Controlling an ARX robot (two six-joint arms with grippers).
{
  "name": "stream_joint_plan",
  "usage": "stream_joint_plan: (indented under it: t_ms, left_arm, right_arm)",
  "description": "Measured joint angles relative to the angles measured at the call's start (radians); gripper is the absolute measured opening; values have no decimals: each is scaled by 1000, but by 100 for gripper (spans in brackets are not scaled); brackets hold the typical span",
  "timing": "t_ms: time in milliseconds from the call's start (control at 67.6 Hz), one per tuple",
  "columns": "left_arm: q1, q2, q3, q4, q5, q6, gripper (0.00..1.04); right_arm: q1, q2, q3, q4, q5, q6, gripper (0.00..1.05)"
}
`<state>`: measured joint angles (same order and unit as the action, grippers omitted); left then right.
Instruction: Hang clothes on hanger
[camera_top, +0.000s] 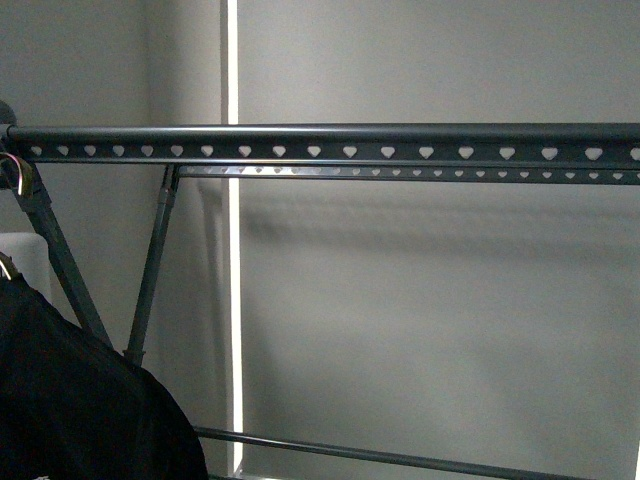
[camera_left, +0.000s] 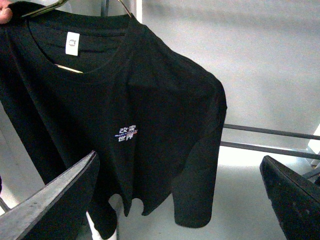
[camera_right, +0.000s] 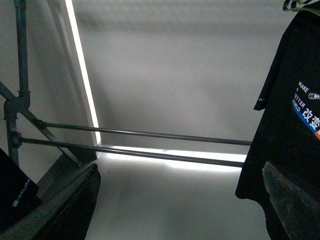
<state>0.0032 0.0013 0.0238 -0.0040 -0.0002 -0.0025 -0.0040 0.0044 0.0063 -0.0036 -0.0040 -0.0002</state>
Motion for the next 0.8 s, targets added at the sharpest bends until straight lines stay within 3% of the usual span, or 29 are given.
stream_joint_plan:
  t_ms: [237, 311, 355, 488, 636, 725, 799]
  left_arm:
    - [0, 0, 0, 0, 0, 0, 98]
    - [30, 63, 41, -121, 177, 14, 98]
    - [7, 130, 67, -172, 193, 5, 98]
    - [-151, 385, 194, -38, -12, -89, 98]
    - [-211, 718, 462, 137, -282, -331, 98]
    - [-215, 967, 672, 96, -444, -516, 98]
    - [-215, 1102, 790, 29, -509, -622, 98]
  right_arm:
    - [0, 0, 0, 0, 0, 0, 97]
    - [0, 0, 0, 0, 0, 0, 97]
    - [0, 0, 0, 0, -2, 0, 97]
    - [0, 0, 0, 0, 1, 0, 97]
    - [0, 0, 0, 0, 0, 0, 97]
    - [0, 0, 0, 0, 0, 0, 97]
    - [0, 0, 0, 0, 0, 0, 97]
